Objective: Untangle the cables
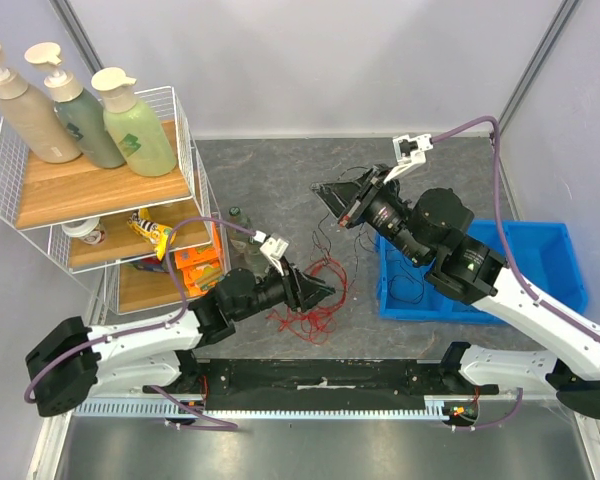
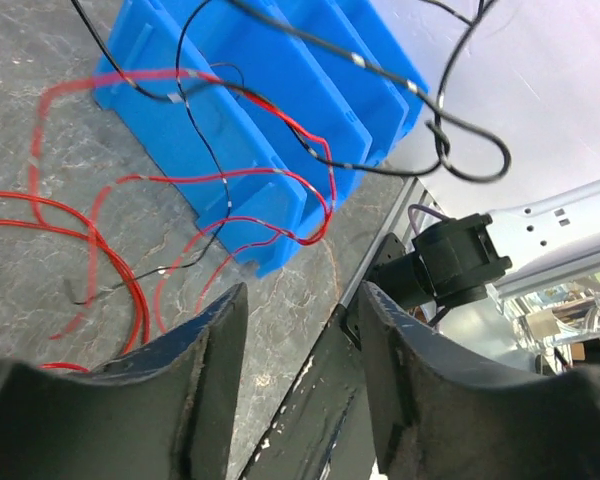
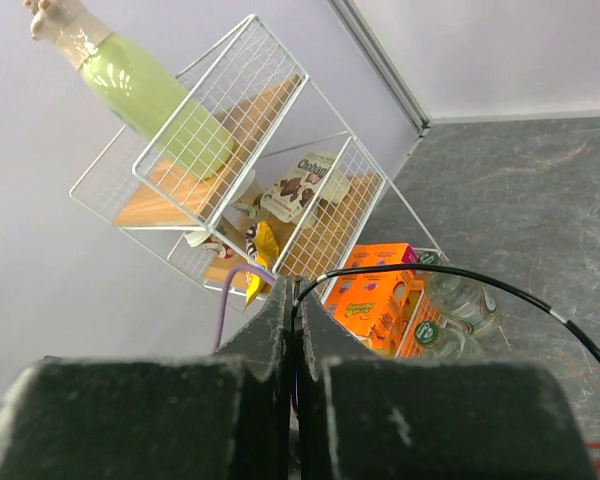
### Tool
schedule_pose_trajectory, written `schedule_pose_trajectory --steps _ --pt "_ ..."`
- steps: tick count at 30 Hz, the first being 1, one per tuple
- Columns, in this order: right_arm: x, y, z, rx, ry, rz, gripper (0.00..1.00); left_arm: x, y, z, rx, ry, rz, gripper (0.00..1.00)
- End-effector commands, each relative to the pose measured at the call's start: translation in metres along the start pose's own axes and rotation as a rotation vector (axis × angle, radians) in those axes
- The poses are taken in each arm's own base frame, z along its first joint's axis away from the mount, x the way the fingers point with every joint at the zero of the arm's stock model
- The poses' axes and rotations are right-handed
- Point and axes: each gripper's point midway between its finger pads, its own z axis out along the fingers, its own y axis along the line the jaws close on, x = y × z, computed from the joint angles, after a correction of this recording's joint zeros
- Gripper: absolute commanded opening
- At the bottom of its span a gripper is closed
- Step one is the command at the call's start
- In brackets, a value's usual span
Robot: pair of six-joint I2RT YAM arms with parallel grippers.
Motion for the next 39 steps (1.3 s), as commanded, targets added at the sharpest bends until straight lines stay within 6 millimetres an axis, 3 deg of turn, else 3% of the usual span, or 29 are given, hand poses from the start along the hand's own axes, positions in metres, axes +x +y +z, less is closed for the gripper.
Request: schedule_pose_trajectory --steps 1,5,8,15,17,18,19,21,25,30,34,37,39 --pt "-0.020 0.002 -0.003 0.010 -0.090 0.070 0.00 -0.023 -0.027 0.015 0.066 -0.111 -0.052 0.53" --pt "-0.021 0.003 -0.003 -0.002 -0.110 0.099 0.00 -0.030 -0.034 0.025 0.068 -0.160 -0.029 0.74" --pt "-0.021 0.006 -0.002 -0.011 -0.108 0.107 0.00 -0.030 -0.026 0.035 0.024 -0.165 -0.013 0.72" --pt "-0.025 0.010 -0.005 -0.028 -0.114 0.116 0.00 -0.028 -0.005 0.051 -0.075 -0.174 0.006 0.45" --pt "-0.026 0.008 -0.006 -0.020 -0.120 0.106 0.00 -0.029 -0.006 0.050 -0.072 -0.178 0.015 0.15" --pt "-0.027 0.006 -0.007 -0.009 -0.125 0.101 0.00 -0.028 -0.003 0.048 -0.085 -0.177 0.014 0.07" --pt "-0.028 0.003 -0.007 0.008 -0.130 0.087 0.00 -0.027 0.004 0.045 -0.114 -0.178 0.013 0.02" --pt "-0.037 -0.005 -0.009 0.053 -0.158 0.037 0.00 -0.020 0.021 0.034 -0.185 -0.176 0.002 0.02" --pt "-0.064 -0.012 -0.001 0.151 -0.180 -0.123 0.00 0.014 0.071 -0.004 -0.346 -0.143 -0.020 0.02" --pt "-0.106 0.004 0.011 0.131 -0.228 -0.206 0.00 0.057 0.112 -0.041 -0.466 -0.070 -0.084 0.02" --pt "-0.118 0.010 0.024 0.108 -0.234 -0.216 0.00 0.068 0.123 -0.055 -0.497 -0.059 -0.094 0.02" --pt "-0.124 0.015 0.032 0.096 -0.234 -0.233 0.00 0.064 0.124 -0.060 -0.514 -0.055 -0.061 0.02" --pt "-0.139 0.015 0.031 0.113 -0.262 -0.248 0.00 0.064 0.124 -0.061 -0.516 -0.050 -0.051 0.02"
